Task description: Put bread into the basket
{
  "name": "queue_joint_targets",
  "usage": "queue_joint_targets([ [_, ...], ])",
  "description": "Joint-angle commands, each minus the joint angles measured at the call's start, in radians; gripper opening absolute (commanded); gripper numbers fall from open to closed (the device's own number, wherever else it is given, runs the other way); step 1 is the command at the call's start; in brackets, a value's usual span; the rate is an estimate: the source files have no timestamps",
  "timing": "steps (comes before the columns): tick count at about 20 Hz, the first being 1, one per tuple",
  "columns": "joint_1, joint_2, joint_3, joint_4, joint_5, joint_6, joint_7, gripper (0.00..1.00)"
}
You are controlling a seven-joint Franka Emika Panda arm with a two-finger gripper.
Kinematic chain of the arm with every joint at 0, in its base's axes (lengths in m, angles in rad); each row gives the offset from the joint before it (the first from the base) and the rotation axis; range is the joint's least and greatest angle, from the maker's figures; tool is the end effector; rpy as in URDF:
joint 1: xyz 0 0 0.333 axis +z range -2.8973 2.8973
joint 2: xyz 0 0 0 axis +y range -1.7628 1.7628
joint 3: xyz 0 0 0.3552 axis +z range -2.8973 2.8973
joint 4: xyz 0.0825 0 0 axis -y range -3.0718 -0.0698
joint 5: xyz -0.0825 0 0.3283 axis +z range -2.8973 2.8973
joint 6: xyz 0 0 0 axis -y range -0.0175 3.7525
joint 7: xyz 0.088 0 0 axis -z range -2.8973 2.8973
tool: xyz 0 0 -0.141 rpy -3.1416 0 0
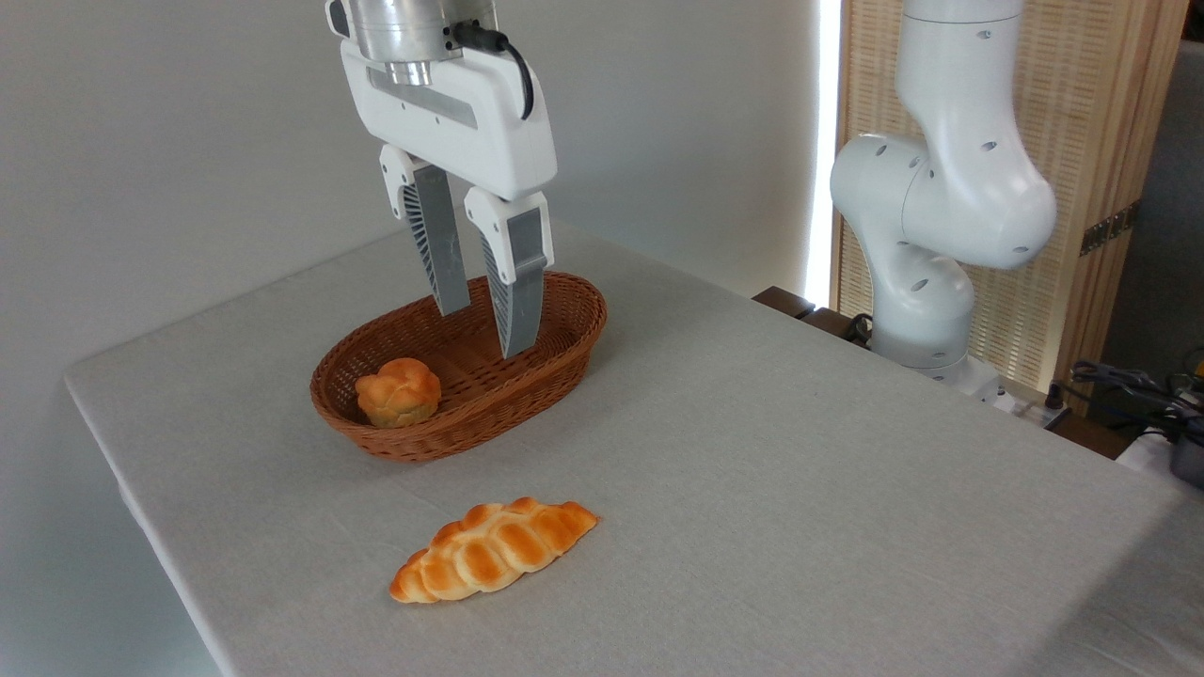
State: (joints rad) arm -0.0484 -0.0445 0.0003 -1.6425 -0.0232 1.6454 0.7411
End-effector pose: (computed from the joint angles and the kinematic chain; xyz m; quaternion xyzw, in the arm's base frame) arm 0.4909 -0.0267 0.6284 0.9231 -0.3838 0.0262 0.0029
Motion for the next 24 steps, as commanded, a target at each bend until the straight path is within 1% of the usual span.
queue_joint_targets([
  [1,-0.004,0.005,0.02,-0.06,0.0,0.135,0.023,1.0],
  [4,-0.004,0.008,0.02,-0.101,0.0,0.24,0.023,1.0],
  [6,-0.004,0.011,0.02,-0.123,0.002,0.278,0.023,1.0],
  [12,-0.004,0.057,0.02,-0.27,0.003,0.442,0.024,1.0],
  [14,-0.005,0.066,0.018,-0.302,0.008,0.45,0.026,1.0],
  [19,-0.005,0.103,0.01,-0.335,0.011,0.455,0.029,1.0],
  [22,-0.007,0.109,0.009,-0.382,0.011,0.497,0.092,1.0],
  [24,-0.007,0.11,0.009,-0.39,0.009,0.513,0.095,1.0],
])
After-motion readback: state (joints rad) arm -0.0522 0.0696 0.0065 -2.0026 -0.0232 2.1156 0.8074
